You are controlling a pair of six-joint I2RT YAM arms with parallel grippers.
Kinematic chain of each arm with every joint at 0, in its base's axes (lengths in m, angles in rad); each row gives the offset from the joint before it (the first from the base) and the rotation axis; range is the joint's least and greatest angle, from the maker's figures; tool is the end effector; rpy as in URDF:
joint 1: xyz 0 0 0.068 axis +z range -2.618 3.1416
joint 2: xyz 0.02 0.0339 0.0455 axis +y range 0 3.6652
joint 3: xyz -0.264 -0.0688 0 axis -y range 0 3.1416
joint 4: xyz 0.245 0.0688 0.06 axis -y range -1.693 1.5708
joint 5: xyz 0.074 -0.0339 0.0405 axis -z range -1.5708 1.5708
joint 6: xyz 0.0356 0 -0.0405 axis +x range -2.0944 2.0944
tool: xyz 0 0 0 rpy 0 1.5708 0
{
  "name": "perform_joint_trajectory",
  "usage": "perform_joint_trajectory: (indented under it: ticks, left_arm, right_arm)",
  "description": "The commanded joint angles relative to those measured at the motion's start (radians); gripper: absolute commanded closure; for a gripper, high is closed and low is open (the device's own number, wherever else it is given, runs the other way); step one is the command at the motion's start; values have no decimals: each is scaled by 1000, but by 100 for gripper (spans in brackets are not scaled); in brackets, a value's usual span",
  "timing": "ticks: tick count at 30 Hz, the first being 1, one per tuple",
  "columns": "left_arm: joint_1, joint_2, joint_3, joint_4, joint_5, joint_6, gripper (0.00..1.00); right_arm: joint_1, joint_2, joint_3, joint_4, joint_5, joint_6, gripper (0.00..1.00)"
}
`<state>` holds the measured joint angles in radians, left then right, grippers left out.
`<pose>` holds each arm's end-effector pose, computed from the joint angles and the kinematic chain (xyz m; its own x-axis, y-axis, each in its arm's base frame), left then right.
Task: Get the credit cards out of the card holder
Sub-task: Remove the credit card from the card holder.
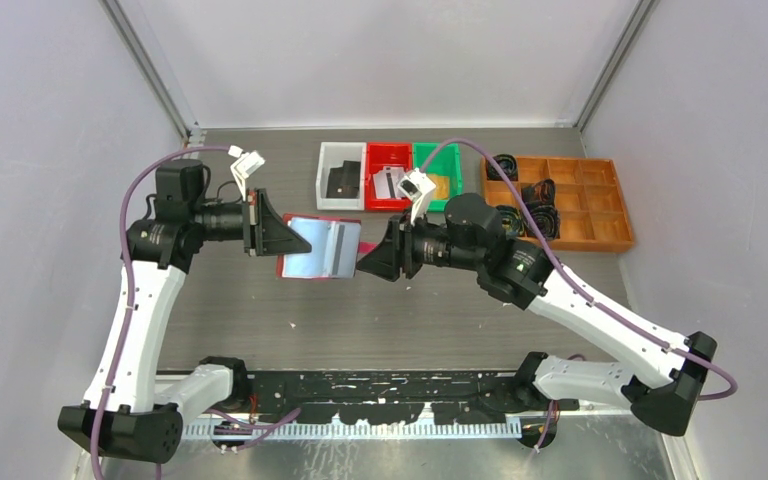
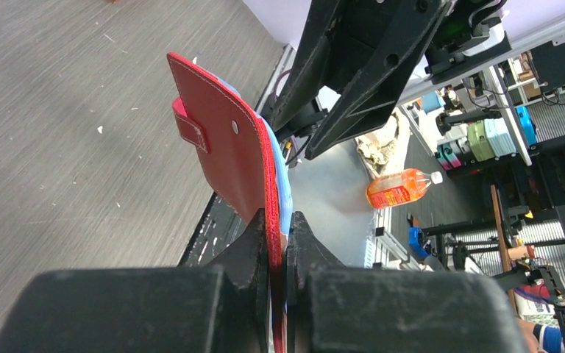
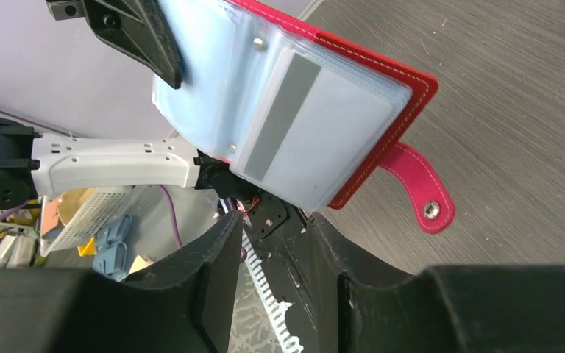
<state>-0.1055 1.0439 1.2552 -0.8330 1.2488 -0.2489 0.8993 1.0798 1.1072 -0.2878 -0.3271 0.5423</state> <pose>0.1789 -0.0529 0.4021 -0.7584 0.0019 -0.6517 0.6328 0.2414 -0.7357 0.1421 0.1973 0.3853 -0.6195 0.0060 -0.7850 -0.7178 0.4005 0.5696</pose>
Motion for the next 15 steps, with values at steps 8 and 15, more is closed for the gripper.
perform_joint_trajectory:
  ticks: [8,15]
  left_arm:
    - [-14,-23,85,0,85,-14,100]
    - [-33,-46,113,64,135,-112,100]
  right_arm:
    - [12,-3,30,32,64,-49,27]
    - [-106,-58,-49,75,-107,-41,17]
